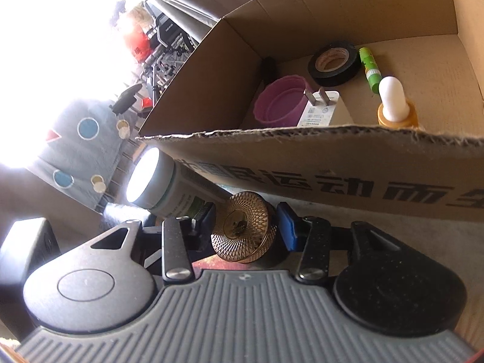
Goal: Organize rigid objects
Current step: 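Move the right gripper down to the bronze-lidded jar beside the box, then close the right gripper on the bronze-lidded jar, then carry the jar over the box, lower it and open the right gripper, then withdraw the right gripper and move it to the white supplement bottle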
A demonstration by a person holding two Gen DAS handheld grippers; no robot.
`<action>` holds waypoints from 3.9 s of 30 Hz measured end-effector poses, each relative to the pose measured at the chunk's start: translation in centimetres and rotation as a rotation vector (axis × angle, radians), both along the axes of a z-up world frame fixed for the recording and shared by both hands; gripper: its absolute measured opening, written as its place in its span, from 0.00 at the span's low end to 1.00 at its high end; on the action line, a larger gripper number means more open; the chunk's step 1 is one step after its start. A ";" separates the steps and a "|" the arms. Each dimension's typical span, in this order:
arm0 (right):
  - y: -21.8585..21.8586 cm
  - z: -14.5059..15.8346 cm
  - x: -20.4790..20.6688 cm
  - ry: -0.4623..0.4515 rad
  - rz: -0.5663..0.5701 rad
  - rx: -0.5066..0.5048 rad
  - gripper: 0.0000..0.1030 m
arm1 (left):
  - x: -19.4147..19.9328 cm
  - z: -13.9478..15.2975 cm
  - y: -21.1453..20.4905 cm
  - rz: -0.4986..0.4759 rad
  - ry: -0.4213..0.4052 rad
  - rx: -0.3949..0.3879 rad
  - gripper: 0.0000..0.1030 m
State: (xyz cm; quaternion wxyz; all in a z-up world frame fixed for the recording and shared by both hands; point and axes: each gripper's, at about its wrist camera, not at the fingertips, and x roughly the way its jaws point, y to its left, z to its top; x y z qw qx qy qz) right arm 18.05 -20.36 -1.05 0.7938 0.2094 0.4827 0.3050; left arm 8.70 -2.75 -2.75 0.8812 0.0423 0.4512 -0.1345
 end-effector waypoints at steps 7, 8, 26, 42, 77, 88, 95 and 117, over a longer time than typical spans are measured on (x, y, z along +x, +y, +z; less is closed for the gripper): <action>-1.3 0.3 -0.9 0.019 -0.012 -0.017 0.43 | -0.6 0.2 -1.2 -0.049 0.015 -0.019 0.66; -1.5 0.3 -1.1 0.018 -0.016 -0.021 0.43 | -0.8 0.2 -1.5 -0.057 0.016 -0.020 0.66; -6.5 -0.4 -4.8 0.041 -0.124 -0.011 0.44 | -0.6 0.1 -5.2 -0.138 -0.021 0.051 0.55; -6.6 3.7 -6.8 -0.067 -0.141 -0.041 0.42 | -3.0 5.8 -4.9 -0.136 -0.151 0.026 0.55; -7.4 7.3 18.1 -0.042 0.044 -0.357 0.42 | 21.2 3.7 -9.1 0.011 0.162 -0.120 0.55; -7.2 7.2 18.1 -0.087 0.029 -0.352 0.42 | 21.4 4.1 -8.5 0.031 0.157 -0.155 0.62; -9.1 10.4 15.3 -0.167 -0.075 -0.246 0.42 | 18.2 7.4 -8.7 0.009 0.067 -0.163 0.77; -10.4 15.1 -8.5 -0.373 -0.222 0.086 0.72 | -2.2 10.8 0.6 0.011 -0.063 -0.135 0.89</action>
